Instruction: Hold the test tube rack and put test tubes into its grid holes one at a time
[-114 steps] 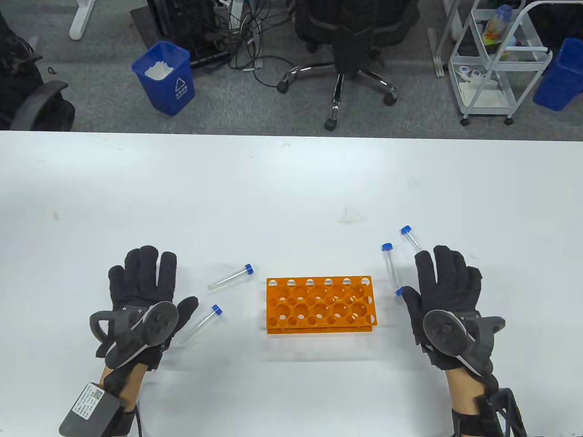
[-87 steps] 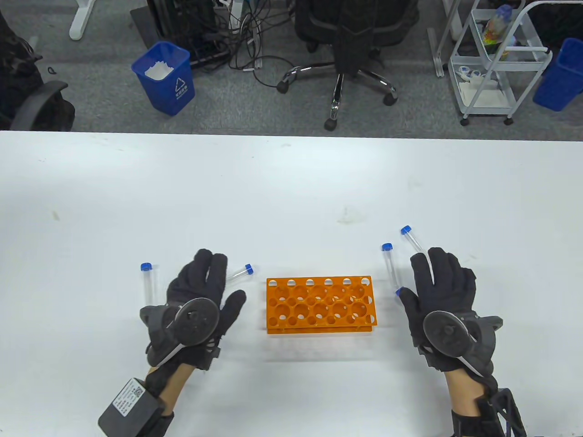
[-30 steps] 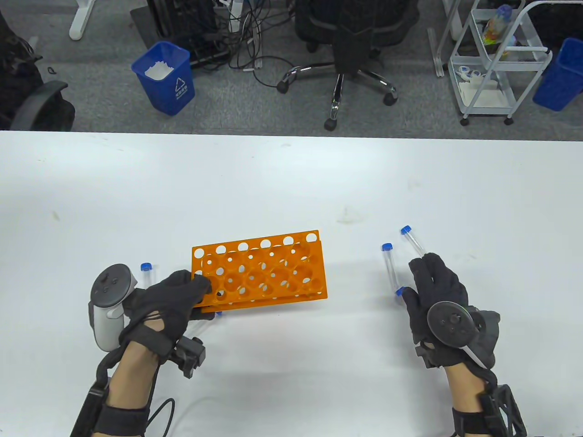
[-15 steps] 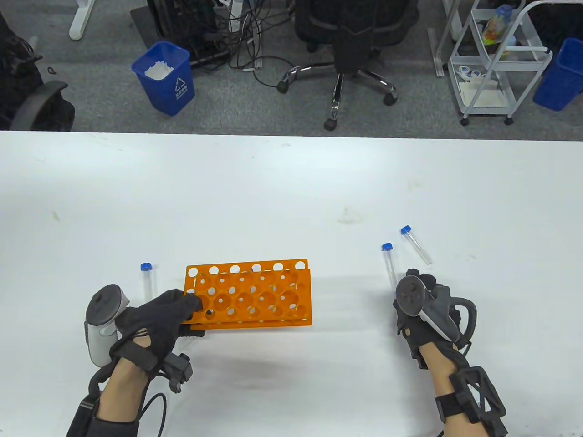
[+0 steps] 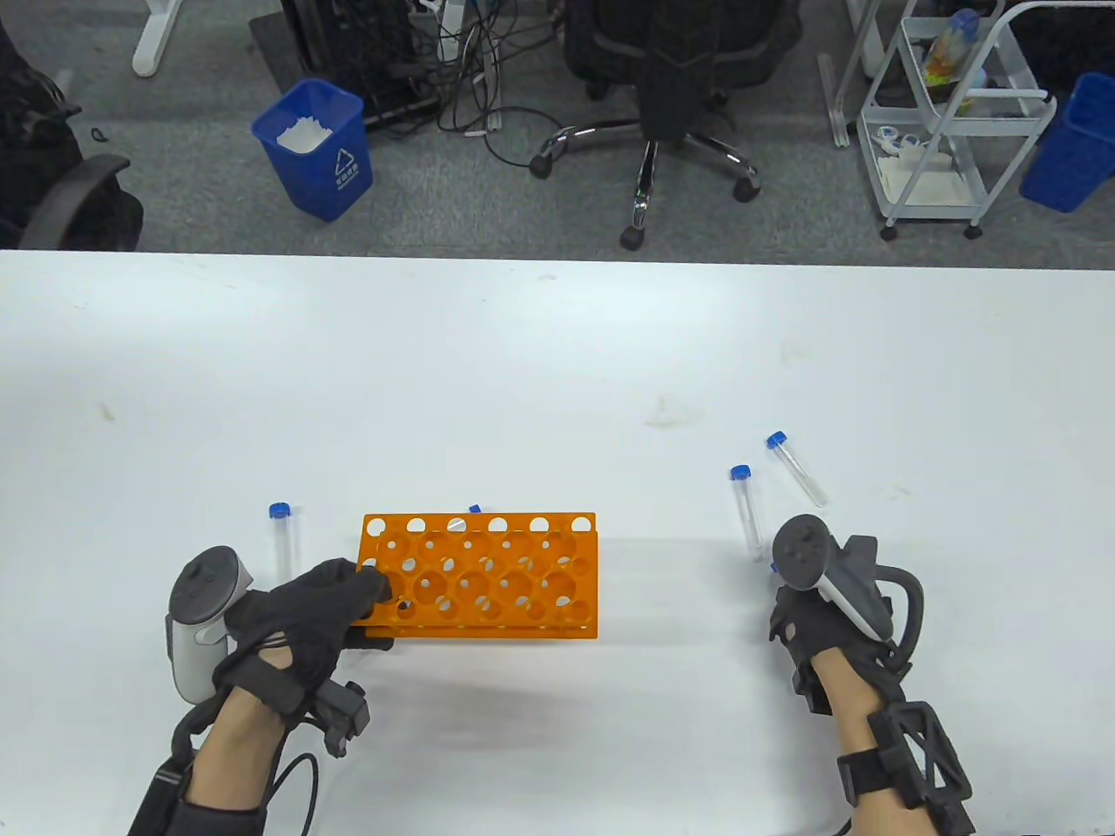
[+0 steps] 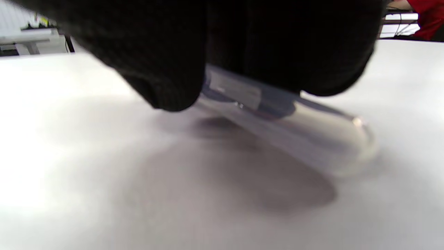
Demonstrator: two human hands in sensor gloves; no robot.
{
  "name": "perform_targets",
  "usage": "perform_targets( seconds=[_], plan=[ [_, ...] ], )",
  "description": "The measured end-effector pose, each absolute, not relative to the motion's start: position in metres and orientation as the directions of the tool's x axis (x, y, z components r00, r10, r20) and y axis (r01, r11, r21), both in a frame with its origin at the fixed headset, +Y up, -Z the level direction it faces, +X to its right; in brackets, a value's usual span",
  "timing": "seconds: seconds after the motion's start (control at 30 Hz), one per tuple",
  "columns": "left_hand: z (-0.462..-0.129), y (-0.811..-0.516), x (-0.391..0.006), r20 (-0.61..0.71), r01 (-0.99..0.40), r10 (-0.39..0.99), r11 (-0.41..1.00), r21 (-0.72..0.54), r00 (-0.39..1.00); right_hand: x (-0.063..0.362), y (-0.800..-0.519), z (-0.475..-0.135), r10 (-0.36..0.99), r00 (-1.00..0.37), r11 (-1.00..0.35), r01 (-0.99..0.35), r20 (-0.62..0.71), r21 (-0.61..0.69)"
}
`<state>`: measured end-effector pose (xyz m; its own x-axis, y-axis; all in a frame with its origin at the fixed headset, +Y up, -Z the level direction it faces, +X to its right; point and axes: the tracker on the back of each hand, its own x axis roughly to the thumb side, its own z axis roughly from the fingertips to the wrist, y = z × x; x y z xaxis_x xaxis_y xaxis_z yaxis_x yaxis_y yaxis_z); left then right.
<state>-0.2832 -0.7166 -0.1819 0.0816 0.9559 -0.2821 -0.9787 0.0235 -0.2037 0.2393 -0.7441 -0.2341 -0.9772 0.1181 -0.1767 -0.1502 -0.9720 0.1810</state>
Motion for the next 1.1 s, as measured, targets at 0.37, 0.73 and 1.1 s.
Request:
perform_targets(
  seconds=[0.37, 0.73, 1.1],
  plan=[
    [-0.181, -0.722, -0.278, -0.306, -0.979, 0.947, 0.038, -0.202, 0.1, 0.247, -0.676, -0.209, 0.456, -0.889, -0.881, -0.444, -0.042, -0.165],
    [-0.18, -0.725, -0.271, -0.311, -0.977, 0.944, 0.047, -0.209, 0.112, 0.188, -0.575, -0.21, 0.464, -0.867, -0.792, -0.498, 0.183, -0.353],
    [-0.179, -0.727, -0.267, -0.313, -0.975, 0.943, 0.048, -0.219, 0.117, 0.094, -0.511, -0.205, 0.355, -0.856, -0.766, -0.497, 0.374, -0.409]
  ],
)
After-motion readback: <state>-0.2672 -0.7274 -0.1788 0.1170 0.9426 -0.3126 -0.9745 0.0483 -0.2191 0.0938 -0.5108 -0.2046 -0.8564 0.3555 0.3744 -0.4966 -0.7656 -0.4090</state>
